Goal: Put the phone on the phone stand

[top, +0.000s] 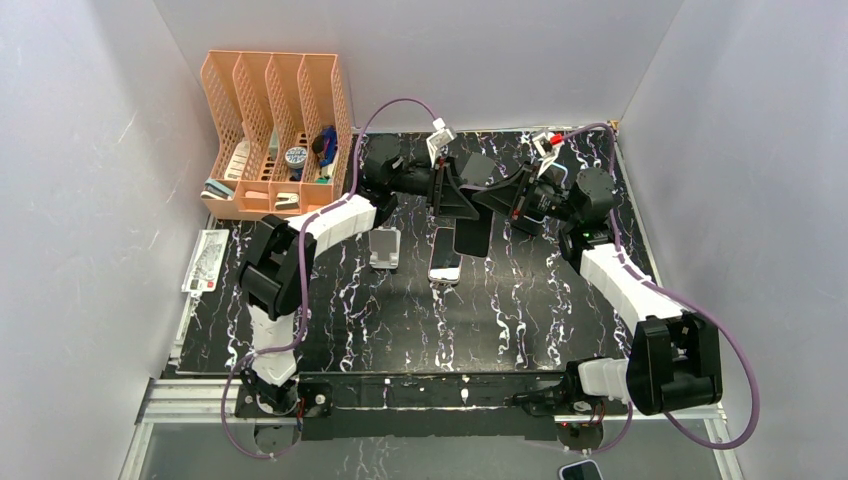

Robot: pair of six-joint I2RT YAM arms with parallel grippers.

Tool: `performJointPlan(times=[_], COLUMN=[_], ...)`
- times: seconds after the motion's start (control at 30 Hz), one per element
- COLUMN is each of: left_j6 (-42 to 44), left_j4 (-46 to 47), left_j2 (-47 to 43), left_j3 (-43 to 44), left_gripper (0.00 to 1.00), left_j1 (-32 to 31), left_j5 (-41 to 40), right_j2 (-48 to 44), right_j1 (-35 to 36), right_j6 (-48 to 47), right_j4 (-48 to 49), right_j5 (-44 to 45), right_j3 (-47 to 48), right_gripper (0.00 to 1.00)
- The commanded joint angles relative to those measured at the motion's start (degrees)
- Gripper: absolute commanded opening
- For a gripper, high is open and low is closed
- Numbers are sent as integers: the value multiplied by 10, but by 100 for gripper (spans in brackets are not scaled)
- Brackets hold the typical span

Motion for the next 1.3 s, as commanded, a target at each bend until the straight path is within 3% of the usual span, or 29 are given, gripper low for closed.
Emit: performJointPlan(times=[0.0, 0.17, 0.23, 0.27, 0.33, 0.4, 0.47, 0.7, 0.73, 0.8, 0.83, 1.13, 1.27], left_j6=[8, 18, 21, 22, 23, 20, 15, -21, -23, -24, -24, -35, -37], left_j4=[7, 9, 11, 12, 16, 23, 32, 93, 99, 105, 106, 118, 122], left_j2=[0, 0, -2, -4, -5, -3, 1, 11, 10, 7, 6, 10, 12], left_j3=[-22, -43, -50, -54, -58, -59, -60, -66, -67, -66, -67, -59, -57], left_gripper=[55, 55, 51, 45, 17, 6, 1, 0, 0, 0, 0, 0, 0], left_j1=[12, 16, 16, 16, 16, 13, 8, -7, -7, -7, -7, -8, -8], left_j5=[-6, -12, -14, -15, -16, -15, -13, -11, -10, -9, -8, -9, -8], right_j2=[-26, -26, -27, -26, -23, -17, -9, 4, 8, 15, 18, 40, 46], right_j1=[1, 1, 1, 1, 1, 0, 1, 1, 1, 1, 1, 3, 6], right_j6=[-7, -3, -3, -3, 4, 16, 28, 37, 37, 38, 38, 46, 44], right_j4=[28, 32, 34, 37, 47, 65, 83, 96, 95, 94, 93, 103, 97], right_j5=[12, 21, 25, 28, 29, 27, 25, 6, -1, -11, -13, -31, -39], right_j3=[20, 16, 14, 14, 11, 9, 7, 11, 13, 16, 17, 27, 29], right_gripper=[1, 1, 1, 1, 1, 1, 1, 1, 9, 42, 48, 48, 40])
